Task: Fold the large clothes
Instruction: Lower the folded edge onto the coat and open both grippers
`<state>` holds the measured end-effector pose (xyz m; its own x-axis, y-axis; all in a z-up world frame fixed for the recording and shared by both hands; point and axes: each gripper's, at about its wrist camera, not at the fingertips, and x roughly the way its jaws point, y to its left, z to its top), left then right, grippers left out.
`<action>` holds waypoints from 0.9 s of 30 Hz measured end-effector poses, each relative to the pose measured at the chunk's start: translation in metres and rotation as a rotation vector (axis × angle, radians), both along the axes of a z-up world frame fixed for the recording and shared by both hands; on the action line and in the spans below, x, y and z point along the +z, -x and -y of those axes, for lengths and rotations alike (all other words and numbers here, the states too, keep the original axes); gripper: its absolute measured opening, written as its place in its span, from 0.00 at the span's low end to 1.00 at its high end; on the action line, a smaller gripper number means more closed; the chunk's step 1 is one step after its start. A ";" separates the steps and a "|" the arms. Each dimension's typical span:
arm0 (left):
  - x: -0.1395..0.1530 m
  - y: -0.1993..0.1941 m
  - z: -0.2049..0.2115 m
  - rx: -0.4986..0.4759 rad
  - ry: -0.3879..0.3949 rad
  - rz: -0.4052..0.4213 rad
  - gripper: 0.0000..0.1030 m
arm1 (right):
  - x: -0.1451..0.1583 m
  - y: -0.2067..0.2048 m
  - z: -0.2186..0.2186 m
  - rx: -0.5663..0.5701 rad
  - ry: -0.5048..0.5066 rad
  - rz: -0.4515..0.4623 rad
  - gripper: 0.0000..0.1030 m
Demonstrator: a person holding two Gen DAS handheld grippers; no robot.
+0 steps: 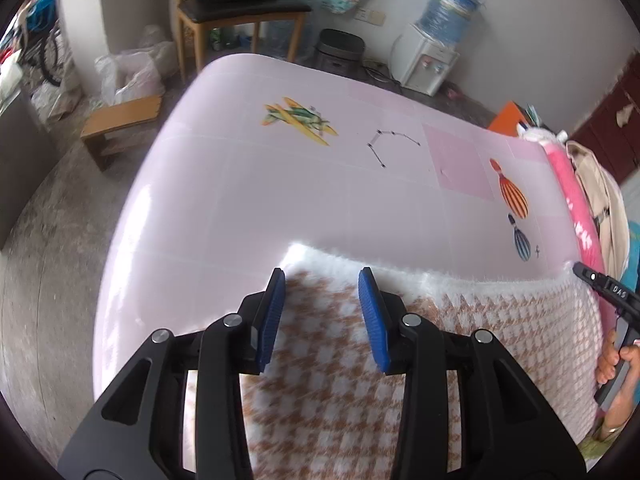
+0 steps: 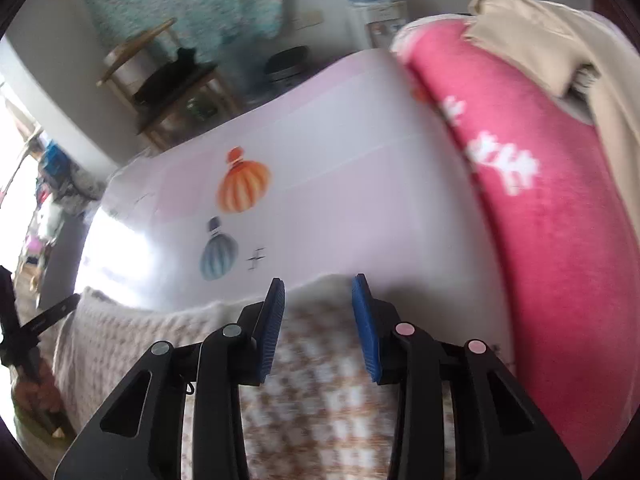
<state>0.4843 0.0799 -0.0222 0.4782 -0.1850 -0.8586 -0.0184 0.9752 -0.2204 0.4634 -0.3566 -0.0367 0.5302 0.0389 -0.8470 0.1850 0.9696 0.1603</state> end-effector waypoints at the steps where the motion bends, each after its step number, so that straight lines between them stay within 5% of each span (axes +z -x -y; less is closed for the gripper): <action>1: 0.007 0.004 -0.003 0.010 -0.021 0.015 0.36 | 0.006 0.005 0.002 0.001 0.014 0.019 0.39; 4: 0.032 0.021 -0.002 -0.016 -0.034 0.080 0.36 | 0.036 0.033 -0.013 0.049 0.074 0.084 0.41; 7: 0.055 0.055 0.019 -0.132 -0.026 0.143 0.38 | 0.056 0.070 -0.055 0.195 0.096 0.137 0.54; 12: 0.046 0.112 0.078 -0.334 -0.073 0.147 0.41 | 0.036 0.124 -0.136 0.420 0.127 0.110 0.58; 16: -0.002 0.122 0.094 -0.305 -0.162 0.066 0.43 | -0.010 0.124 -0.145 0.409 0.162 0.032 0.61; 20: 0.011 0.137 0.090 -0.265 -0.176 0.106 0.41 | 0.011 0.138 -0.152 0.381 0.185 0.023 0.61; 23: 0.033 0.166 0.082 -0.297 -0.140 0.176 0.42 | 0.036 0.169 -0.161 0.407 0.168 0.100 0.61; 27: 0.021 0.193 0.084 -0.311 -0.186 0.165 0.46 | 0.012 0.194 -0.180 0.429 0.190 0.064 0.61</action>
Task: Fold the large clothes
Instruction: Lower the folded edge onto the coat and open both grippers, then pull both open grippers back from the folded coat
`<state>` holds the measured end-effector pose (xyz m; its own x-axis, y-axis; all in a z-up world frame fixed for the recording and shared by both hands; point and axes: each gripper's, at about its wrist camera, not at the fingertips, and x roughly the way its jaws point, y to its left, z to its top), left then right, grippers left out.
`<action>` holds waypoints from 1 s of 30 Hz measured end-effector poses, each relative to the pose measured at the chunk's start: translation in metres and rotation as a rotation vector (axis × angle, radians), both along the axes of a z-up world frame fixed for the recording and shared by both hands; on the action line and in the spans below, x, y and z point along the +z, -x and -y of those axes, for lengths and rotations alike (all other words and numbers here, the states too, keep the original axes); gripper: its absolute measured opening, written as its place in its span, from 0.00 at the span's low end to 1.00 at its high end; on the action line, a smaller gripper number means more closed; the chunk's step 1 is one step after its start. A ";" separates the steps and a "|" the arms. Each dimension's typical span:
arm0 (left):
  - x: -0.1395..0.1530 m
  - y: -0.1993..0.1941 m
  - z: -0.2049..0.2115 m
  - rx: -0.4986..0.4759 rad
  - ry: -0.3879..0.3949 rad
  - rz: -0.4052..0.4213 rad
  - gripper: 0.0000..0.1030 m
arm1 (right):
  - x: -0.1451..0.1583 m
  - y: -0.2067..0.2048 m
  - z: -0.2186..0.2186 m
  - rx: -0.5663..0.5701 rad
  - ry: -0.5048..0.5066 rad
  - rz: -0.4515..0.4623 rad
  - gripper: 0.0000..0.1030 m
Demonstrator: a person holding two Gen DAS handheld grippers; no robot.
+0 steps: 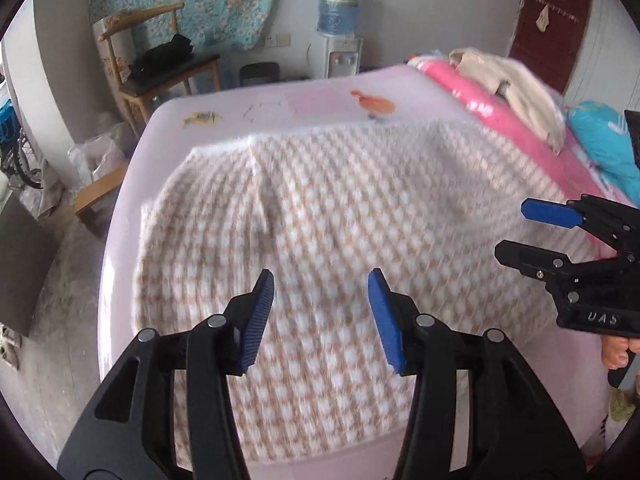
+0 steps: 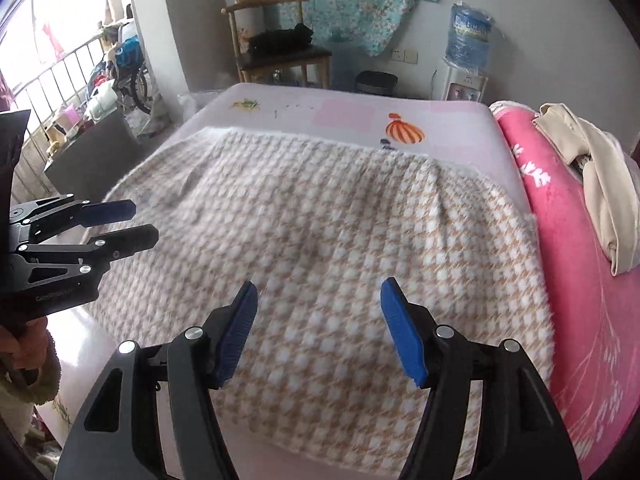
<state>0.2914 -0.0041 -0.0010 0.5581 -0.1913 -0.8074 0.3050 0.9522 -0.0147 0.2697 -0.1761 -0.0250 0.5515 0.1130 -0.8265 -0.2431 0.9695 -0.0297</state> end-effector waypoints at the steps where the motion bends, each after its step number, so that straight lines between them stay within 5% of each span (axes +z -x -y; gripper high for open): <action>1: -0.013 0.001 0.004 0.017 -0.037 -0.024 0.46 | -0.015 0.000 -0.002 -0.004 0.029 -0.014 0.61; 3: -0.028 0.001 0.004 0.037 -0.057 -0.027 0.48 | -0.026 0.002 0.002 -0.031 0.000 0.000 0.62; 5: -0.021 0.009 0.000 0.052 -0.049 -0.005 0.47 | -0.014 0.003 0.005 -0.070 -0.025 -0.023 0.62; 9: 0.001 0.033 -0.017 0.066 0.035 0.039 0.47 | 0.005 0.039 -0.007 -0.038 0.023 0.077 0.62; 13: -0.033 0.031 -0.018 0.103 -0.022 -0.027 0.53 | -0.032 0.044 -0.019 -0.022 0.035 0.026 0.63; 15: -0.037 0.034 -0.020 0.100 -0.010 0.005 0.53 | -0.031 0.045 -0.015 -0.023 0.022 0.031 0.64; 21: -0.016 0.051 -0.060 0.182 0.057 0.053 0.53 | -0.002 0.064 0.036 -0.166 0.026 0.108 0.64; 26: -0.039 0.041 -0.085 0.239 0.100 -0.028 0.51 | -0.039 0.044 0.093 -0.274 -0.070 -0.002 0.64; 30: -0.014 0.058 -0.089 0.229 0.149 0.030 0.53 | -0.002 0.064 0.096 -0.293 -0.043 0.104 0.63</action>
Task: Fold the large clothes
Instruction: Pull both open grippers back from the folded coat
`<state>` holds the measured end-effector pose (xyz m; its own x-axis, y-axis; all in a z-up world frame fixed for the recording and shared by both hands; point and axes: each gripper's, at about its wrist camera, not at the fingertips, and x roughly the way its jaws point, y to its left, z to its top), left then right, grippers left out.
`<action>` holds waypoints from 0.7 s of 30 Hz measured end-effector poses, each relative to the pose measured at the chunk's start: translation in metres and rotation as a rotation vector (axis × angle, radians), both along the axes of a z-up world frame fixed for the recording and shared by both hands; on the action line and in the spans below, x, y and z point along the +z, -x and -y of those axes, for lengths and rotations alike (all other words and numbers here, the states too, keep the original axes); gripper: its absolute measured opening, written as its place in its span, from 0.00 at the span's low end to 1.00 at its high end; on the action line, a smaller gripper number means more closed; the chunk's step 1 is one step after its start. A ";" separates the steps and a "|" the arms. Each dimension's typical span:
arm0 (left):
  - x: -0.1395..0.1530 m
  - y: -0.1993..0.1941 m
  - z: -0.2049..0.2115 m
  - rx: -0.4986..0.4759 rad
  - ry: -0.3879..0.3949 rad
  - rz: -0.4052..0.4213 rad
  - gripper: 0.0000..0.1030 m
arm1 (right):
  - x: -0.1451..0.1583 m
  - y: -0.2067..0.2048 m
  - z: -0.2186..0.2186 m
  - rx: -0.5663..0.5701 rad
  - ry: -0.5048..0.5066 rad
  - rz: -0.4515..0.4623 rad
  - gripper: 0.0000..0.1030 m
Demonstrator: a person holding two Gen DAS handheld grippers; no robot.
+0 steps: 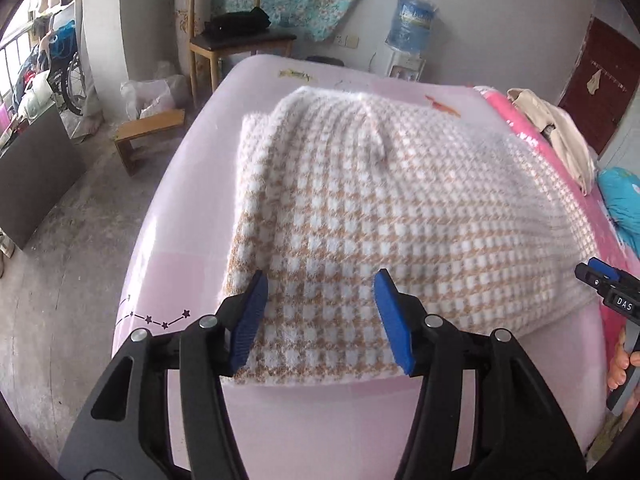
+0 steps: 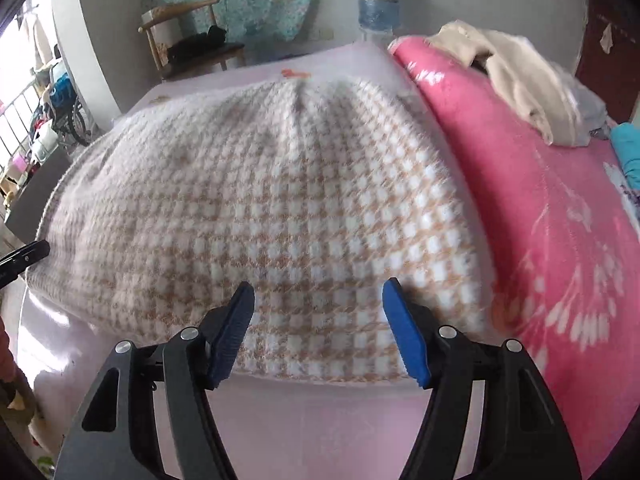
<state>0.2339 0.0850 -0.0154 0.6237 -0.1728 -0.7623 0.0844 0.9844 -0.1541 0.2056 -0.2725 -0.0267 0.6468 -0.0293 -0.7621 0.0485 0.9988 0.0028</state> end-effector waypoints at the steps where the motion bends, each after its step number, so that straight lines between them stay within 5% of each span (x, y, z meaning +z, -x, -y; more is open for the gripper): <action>1: 0.004 0.004 -0.003 0.005 0.006 0.015 0.57 | 0.004 0.004 0.004 -0.014 -0.006 0.014 0.63; 6: -0.026 -0.007 -0.005 0.051 -0.024 -0.083 0.59 | -0.036 -0.003 0.049 -0.110 -0.163 -0.073 0.62; 11: 0.007 0.016 0.000 0.055 -0.007 -0.029 0.59 | 0.009 0.020 0.039 -0.081 -0.150 0.021 0.62; 16: 0.043 0.066 0.023 0.028 -0.057 0.052 0.84 | 0.038 0.064 0.002 0.031 -0.097 0.080 0.84; 21: 0.061 0.097 0.051 0.034 -0.116 0.068 0.91 | 0.049 0.102 -0.045 0.092 -0.012 0.104 0.94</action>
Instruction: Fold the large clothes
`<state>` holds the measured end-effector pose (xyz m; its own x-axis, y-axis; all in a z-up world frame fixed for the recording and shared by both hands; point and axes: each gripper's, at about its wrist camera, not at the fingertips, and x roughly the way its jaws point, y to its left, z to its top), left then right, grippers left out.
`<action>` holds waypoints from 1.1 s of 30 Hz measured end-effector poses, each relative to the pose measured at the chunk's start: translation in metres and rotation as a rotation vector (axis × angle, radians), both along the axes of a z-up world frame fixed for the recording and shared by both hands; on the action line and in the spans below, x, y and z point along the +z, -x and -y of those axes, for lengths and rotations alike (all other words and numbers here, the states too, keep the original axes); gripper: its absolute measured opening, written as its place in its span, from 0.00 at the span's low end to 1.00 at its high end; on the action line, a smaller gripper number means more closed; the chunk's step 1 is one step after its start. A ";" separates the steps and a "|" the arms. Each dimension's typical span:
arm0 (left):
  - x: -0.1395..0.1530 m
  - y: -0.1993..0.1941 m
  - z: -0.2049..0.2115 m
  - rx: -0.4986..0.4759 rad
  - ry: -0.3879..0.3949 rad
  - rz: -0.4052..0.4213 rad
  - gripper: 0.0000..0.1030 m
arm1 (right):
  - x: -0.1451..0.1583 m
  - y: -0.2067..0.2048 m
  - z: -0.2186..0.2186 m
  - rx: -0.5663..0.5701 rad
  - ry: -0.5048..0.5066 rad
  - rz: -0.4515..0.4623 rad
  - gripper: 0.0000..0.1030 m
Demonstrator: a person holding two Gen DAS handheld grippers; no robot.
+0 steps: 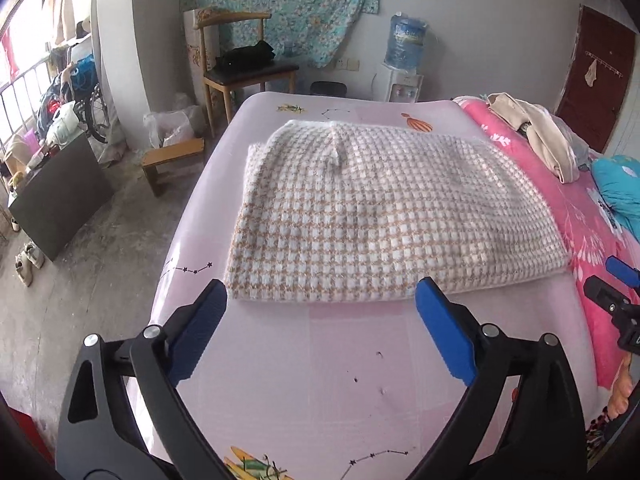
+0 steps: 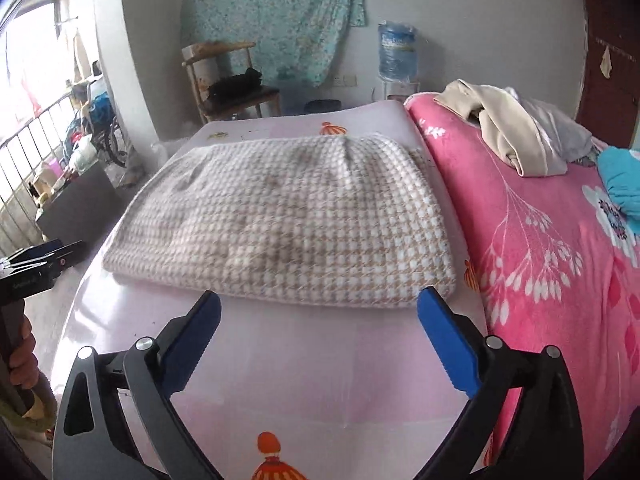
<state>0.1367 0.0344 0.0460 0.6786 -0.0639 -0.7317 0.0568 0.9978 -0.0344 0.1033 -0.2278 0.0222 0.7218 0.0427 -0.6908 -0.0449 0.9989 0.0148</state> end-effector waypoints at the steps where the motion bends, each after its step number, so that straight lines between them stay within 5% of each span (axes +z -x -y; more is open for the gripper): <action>1: 0.003 0.005 0.006 -0.005 -0.010 0.003 0.92 | 0.002 0.005 -0.006 -0.010 0.020 0.008 0.94; 6: 0.010 0.021 0.025 -0.005 -0.107 0.034 0.92 | 0.016 0.020 -0.034 -0.043 0.140 0.061 0.94; 11: 0.008 0.026 0.036 -0.023 -0.143 0.032 0.92 | 0.025 0.021 -0.042 -0.049 0.092 0.056 0.94; 33: -0.016 0.016 0.033 0.085 -0.087 -0.103 0.92 | -0.002 0.008 -0.050 -0.059 0.064 -0.092 0.94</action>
<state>0.1212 0.0019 0.0300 0.6002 0.0577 -0.7978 -0.0275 0.9983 0.0515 0.0951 -0.1778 0.0206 0.6555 -0.0446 -0.7539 0.0129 0.9988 -0.0479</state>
